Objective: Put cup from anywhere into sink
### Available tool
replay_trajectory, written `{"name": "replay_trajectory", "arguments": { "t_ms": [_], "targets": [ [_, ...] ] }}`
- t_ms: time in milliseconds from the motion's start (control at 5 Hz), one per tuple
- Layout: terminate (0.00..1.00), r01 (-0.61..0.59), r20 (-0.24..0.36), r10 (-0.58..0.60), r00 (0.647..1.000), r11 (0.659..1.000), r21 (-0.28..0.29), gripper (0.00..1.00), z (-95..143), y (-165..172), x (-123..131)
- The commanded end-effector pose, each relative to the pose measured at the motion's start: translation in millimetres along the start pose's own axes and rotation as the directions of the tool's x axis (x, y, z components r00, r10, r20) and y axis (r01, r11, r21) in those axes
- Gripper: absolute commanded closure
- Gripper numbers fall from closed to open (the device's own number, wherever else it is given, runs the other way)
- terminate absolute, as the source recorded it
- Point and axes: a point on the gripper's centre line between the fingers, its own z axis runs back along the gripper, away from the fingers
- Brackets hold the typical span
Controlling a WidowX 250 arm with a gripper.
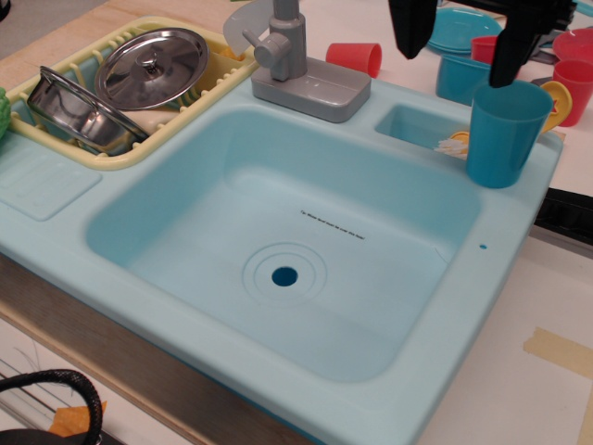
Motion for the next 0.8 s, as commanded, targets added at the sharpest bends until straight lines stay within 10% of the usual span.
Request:
{"name": "replay_trajectory", "arguments": {
  "t_ms": [0,600],
  "targets": [
    [0.0,0.017,0.004,-0.016,1.0,0.999,-0.038,0.0,2,-5,10],
    [0.0,-0.036,-0.091,0.025,0.995,0.992,-0.118,0.0,-30,5,5]
  ]
}}
